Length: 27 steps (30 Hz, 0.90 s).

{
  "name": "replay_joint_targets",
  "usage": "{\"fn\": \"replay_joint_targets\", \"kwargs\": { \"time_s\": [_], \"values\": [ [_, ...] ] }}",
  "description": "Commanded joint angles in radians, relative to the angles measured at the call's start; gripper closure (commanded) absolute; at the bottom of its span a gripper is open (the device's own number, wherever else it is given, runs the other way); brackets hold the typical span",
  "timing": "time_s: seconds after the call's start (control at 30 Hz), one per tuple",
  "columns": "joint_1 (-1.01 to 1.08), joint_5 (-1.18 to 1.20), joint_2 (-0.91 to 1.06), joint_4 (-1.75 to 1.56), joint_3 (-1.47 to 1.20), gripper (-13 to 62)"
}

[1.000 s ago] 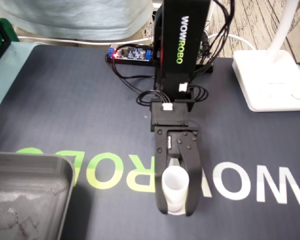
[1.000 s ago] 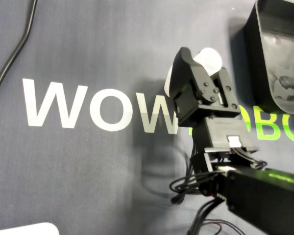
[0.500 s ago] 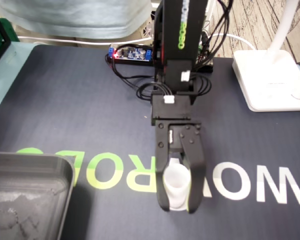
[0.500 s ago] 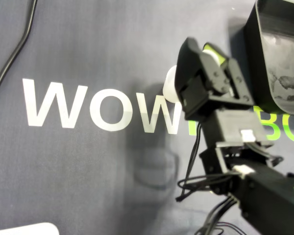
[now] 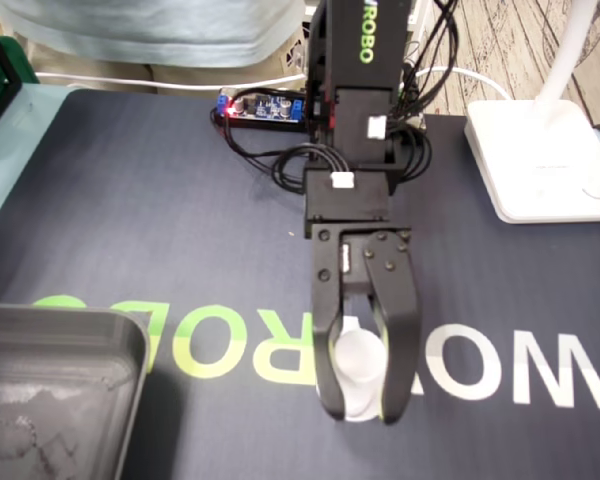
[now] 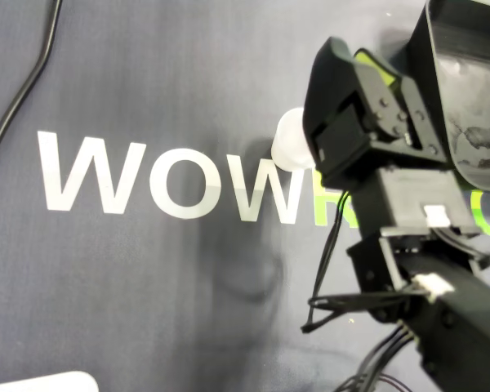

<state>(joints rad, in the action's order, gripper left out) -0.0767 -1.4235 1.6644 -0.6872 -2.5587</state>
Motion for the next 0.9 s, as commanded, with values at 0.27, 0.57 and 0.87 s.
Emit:
{"fn": "replay_joint_targets", "kwargs": {
  "time_s": [0.27,0.57,0.87],
  "values": [
    [0.012,-0.094,-0.035,-0.043,-0.014,29.1],
    [0.025,-0.126,-0.095,-0.058,-0.025,27.4],
    [0.032,-0.15,-0.16,-0.15,-0.055,27.7]
  ]
}}
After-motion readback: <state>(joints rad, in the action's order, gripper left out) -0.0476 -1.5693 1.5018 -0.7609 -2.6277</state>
